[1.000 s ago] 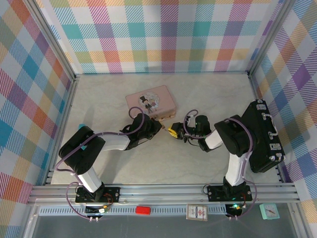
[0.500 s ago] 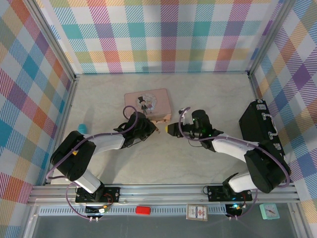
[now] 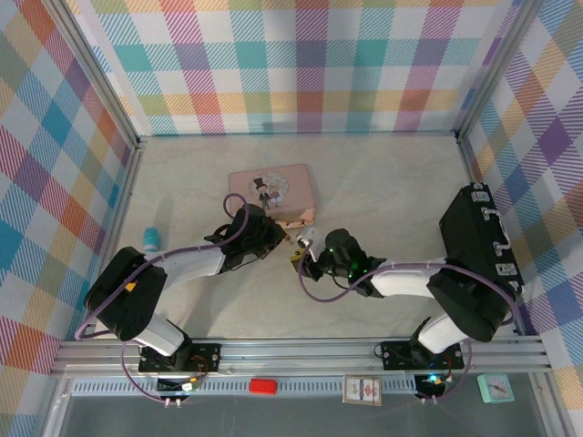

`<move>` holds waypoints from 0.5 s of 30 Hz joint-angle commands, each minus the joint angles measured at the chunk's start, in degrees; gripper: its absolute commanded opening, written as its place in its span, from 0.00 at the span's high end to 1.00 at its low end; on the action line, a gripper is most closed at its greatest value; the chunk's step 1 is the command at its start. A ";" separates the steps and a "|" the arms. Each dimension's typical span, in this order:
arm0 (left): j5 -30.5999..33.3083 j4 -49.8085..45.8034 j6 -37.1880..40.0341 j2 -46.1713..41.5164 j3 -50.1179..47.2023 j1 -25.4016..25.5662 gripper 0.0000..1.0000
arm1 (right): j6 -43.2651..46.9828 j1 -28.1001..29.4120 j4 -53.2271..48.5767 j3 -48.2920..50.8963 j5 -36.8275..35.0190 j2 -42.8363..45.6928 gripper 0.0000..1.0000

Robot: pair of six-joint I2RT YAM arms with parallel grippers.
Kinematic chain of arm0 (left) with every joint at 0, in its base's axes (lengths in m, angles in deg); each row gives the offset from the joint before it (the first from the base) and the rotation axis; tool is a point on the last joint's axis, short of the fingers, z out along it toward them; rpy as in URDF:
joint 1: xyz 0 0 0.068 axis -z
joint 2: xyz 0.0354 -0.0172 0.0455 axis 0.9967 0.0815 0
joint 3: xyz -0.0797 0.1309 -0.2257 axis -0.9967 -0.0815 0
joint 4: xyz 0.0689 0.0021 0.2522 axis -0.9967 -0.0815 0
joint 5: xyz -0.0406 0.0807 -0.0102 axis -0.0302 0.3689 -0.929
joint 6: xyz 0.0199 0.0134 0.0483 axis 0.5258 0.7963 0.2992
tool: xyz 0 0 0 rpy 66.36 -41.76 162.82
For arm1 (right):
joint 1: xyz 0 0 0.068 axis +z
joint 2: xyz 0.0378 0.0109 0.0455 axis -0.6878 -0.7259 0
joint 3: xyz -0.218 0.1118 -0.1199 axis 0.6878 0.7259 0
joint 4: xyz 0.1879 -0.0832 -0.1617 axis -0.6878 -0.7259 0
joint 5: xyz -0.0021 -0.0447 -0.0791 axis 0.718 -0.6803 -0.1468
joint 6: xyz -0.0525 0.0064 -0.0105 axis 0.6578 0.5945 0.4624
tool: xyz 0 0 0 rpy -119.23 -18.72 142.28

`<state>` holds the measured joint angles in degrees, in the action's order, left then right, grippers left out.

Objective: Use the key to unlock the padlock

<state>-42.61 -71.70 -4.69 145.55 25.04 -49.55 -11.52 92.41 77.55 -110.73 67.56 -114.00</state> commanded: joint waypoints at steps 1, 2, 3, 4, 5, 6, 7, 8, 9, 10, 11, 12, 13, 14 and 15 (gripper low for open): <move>-1.64 4.13 0.19 -2.96 -0.29 0.44 1.00 | 4.93 1.15 6.92 1.33 -6.50 -2.27 0.72; -1.87 4.39 0.09 -2.96 -0.53 0.52 1.00 | 4.93 1.24 7.59 1.35 -7.18 -2.92 0.73; -2.07 4.63 -0.03 -2.96 -0.82 0.57 1.00 | 4.93 1.39 8.30 1.35 -7.99 -3.55 0.73; -2.17 5.03 -0.21 -2.96 -1.24 0.62 1.00 | 6.38 1.59 9.01 1.35 -9.02 -4.16 0.73; -2.34 5.48 -0.34 -2.90 -1.54 0.64 1.00 | 7.09 1.67 9.82 1.39 -9.63 -4.63 0.74; -2.54 5.86 -0.48 -2.95 -1.82 0.71 1.00 | 7.30 1.68 10.91 1.35 -9.78 -5.30 0.74; -2.68 6.04 -0.57 -2.96 -2.13 0.71 1.00 | 7.70 1.68 11.65 1.15 -9.74 -6.08 0.74; -2.83 6.25 -0.54 -2.96 -2.27 0.71 1.00 | 8.15 1.76 11.97 0.86 -9.61 -6.91 0.74; -2.96 6.42 -0.70 -2.96 -2.49 0.66 1.00 | 8.77 1.83 12.36 0.57 -9.35 -7.88 0.74; -2.89 6.50 -0.70 -3.04 -2.66 0.70 1.00 | 9.51 1.90 13.16 0.40 -9.34 -9.06 0.74; -2.88 6.57 -0.76 -3.12 -2.79 0.79 1.00 | 9.82 1.90 13.89 0.30 -9.55 -10.02 0.76; -2.96 6.70 -0.79 -3.07 -2.90 0.87 1.00 | 9.95 1.92 14.55 0.30 -9.68 -10.71 0.77; -3.05 6.71 -0.79 -3.05 -2.95 0.95 1.00 | 9.79 1.92 15.17 0.37 -9.52 -11.06 0.78; -3.04 6.75 -0.79 -3.09 -3.12 1.05 1.00 | 9.65 1.94 15.85 0.38 -9.20 -11.24 0.78; -3.04 6.79 -0.79 -3.06 -3.14 1.14 1.00 | 9.47 1.94 16.29 0.30 -8.76 -11.53 0.79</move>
<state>-44.14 -70.41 -5.79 145.13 22.00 -49.14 -3.48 93.83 89.02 -110.21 58.64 -125.02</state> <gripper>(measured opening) 0.053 0.214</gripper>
